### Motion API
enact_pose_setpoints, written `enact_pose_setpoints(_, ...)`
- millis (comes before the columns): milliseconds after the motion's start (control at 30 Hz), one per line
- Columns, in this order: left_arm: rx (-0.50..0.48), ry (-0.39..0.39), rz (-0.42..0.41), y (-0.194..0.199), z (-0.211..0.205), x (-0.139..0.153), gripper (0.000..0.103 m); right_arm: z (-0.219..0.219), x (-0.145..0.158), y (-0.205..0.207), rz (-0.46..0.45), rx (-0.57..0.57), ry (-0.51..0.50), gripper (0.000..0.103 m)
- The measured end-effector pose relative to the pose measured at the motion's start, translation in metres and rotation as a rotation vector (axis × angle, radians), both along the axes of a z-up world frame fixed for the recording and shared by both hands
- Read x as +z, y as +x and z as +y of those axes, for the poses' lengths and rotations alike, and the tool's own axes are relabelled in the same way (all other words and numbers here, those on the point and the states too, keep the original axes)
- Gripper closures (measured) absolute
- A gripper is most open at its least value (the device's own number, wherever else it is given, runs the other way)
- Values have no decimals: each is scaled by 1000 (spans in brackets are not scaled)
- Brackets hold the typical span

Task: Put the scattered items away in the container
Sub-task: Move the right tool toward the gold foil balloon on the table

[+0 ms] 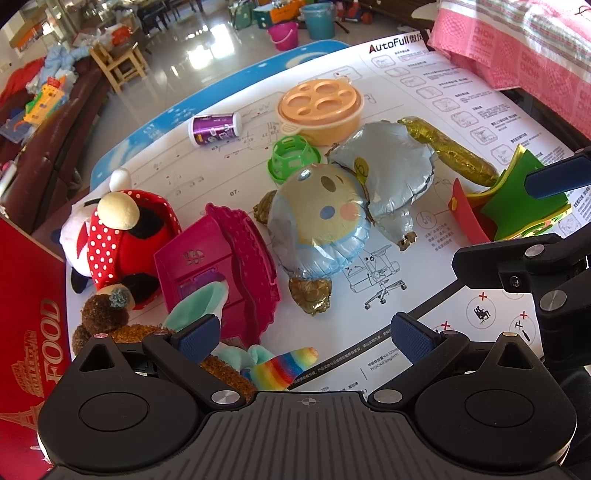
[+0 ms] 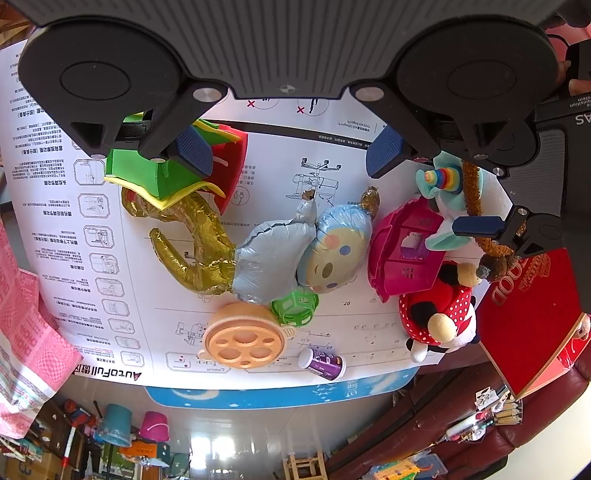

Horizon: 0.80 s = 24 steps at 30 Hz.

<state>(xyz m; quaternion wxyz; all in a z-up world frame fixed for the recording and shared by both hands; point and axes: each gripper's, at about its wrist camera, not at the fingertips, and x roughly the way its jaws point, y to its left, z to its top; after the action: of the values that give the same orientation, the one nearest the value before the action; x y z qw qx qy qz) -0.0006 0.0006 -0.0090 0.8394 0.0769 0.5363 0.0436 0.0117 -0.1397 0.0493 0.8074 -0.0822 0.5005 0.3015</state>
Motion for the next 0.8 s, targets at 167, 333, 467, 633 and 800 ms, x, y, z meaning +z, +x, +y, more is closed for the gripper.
enact_pose_setpoints(167,-1,2,1,0,0,0,0,2,0,0,-1,1,-1,11)
enact_pose_setpoints(333,0,1,1,0,0,0,0,3,-1,0,3,2,-6,11)
enact_pose_setpoints(467,6,-11,-6,0,3,1,0,1,5,4,-7,1,8,11)
enact_pose_setpoints(633,0,-26,-17,0,8,1,0,-12,13,24,-56,-46,-8,11)
enact_pose_setpoints(800,-9,-58,-14,3,14,-3,0,-23,2,45,-65,-83,-58,10)
